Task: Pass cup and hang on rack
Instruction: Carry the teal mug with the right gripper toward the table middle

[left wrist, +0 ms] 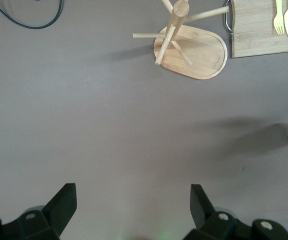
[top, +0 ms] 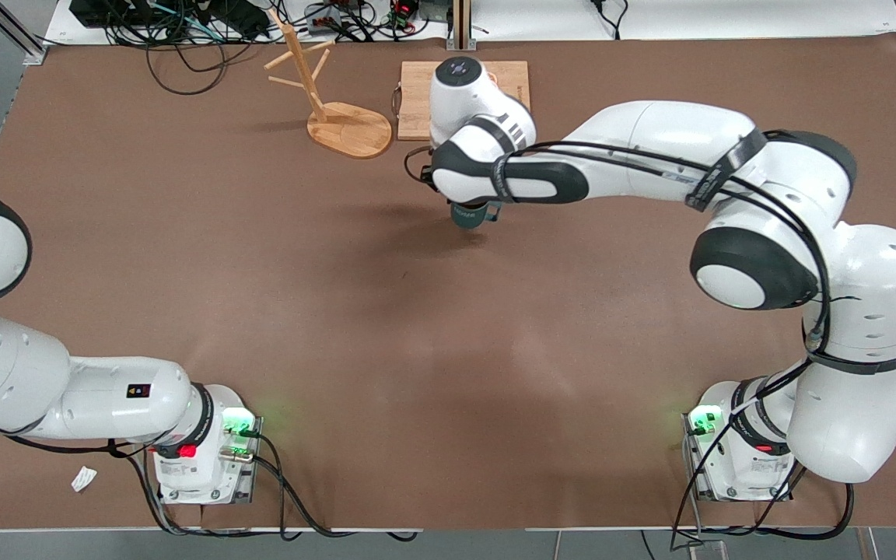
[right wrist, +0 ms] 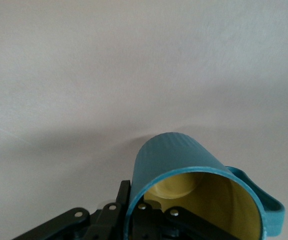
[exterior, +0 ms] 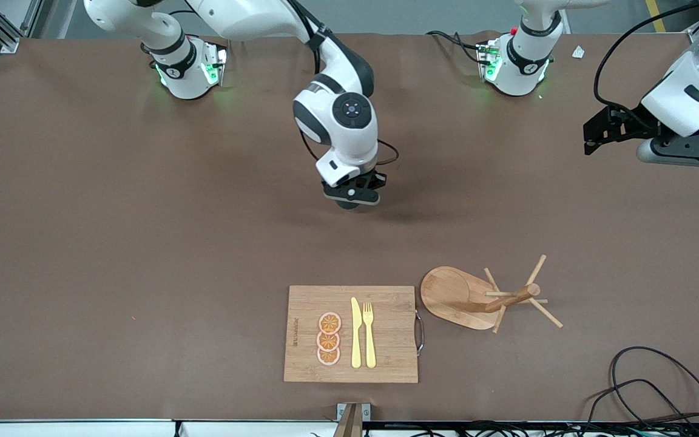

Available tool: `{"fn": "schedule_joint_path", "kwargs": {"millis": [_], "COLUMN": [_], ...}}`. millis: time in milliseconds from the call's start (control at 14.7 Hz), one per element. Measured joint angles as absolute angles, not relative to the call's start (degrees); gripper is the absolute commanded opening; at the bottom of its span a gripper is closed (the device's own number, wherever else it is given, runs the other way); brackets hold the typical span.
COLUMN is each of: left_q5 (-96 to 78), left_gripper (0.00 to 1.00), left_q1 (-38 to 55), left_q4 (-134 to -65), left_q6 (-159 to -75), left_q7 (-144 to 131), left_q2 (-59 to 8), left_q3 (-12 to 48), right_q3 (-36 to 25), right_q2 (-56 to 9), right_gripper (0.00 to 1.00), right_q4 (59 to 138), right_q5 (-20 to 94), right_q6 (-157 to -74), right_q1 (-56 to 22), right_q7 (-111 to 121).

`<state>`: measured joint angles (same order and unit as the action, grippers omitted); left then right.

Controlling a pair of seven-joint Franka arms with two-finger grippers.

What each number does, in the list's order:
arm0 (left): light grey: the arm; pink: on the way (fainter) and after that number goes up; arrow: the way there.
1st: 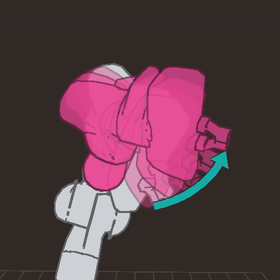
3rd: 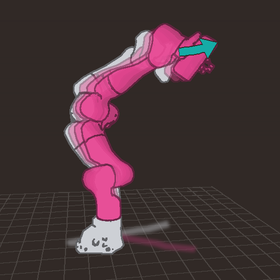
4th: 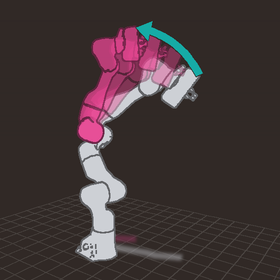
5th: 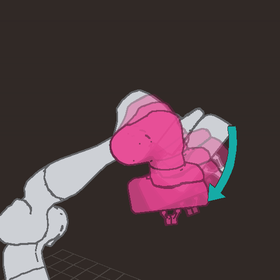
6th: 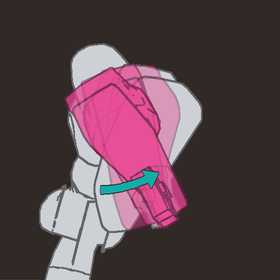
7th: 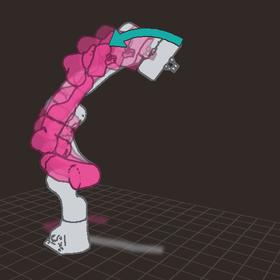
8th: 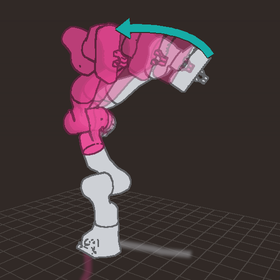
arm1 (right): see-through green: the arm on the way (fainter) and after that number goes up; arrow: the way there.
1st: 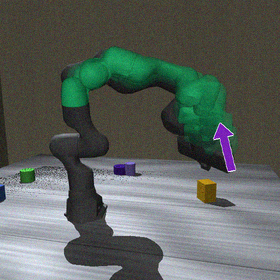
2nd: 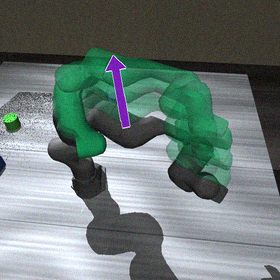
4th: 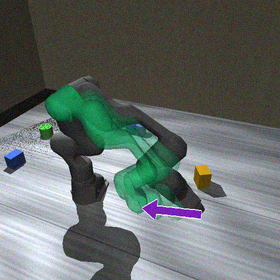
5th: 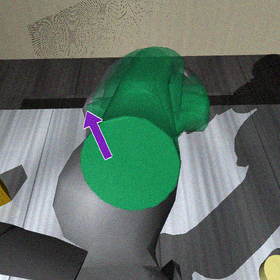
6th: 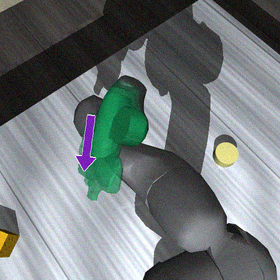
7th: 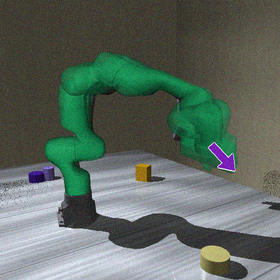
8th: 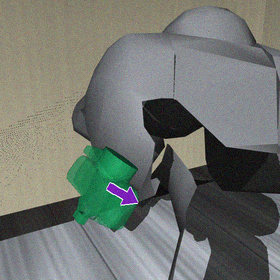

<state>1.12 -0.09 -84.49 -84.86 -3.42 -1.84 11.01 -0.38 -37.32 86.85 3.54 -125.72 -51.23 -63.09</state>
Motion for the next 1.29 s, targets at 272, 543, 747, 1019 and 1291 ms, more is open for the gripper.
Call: {"fn": "schedule_joint_path", "kwargs": {"millis": [272, 543, 747, 1019, 1291], "left_q5": [1.12, 1.12, 1.12, 1.12, 1.11], "left_gripper": [1.00, 1.00, 1.00, 1.00, 1.00], "left_q1": [-0.06, 0.13, 0.34, 0.43, 0.44], "left_q4": [-84.62, -84.65, -84.65, -84.65, -84.63], "left_q6": [-84.86, -85.40, -85.48, -85.60, -85.61], "left_q7": [-3.43, -3.42, -3.40, -3.40, -3.41], "left_q2": [-2.03, -2.67, -3.29, -4.12, -4.14], "left_q3": [11.02, 11.07, 11.18, 11.18, 11.18], "right_q3": [-0.37, -0.31, -0.32, -0.63, -0.60], "right_q2": [-38.47, -38.86, -41.06, -44.78, -45.67], "right_gripper": [0.00, 0.00, 0.00, 0.00, 0.00], "right_q4": [85.78, 85.11, 83.43, 80.07, 79.14], "right_q5": [9.02, 10.16, 10.19, 10.20, 10.24], "right_q6": [-125.65, -125.66, -125.95, -126.37, -128.16], "right_q1": [-52.25, -55.73, -57.56, -57.56, -57.60], "right_q7": [-74.88, -86.48, -94.49, -100.18, -104.84]}}
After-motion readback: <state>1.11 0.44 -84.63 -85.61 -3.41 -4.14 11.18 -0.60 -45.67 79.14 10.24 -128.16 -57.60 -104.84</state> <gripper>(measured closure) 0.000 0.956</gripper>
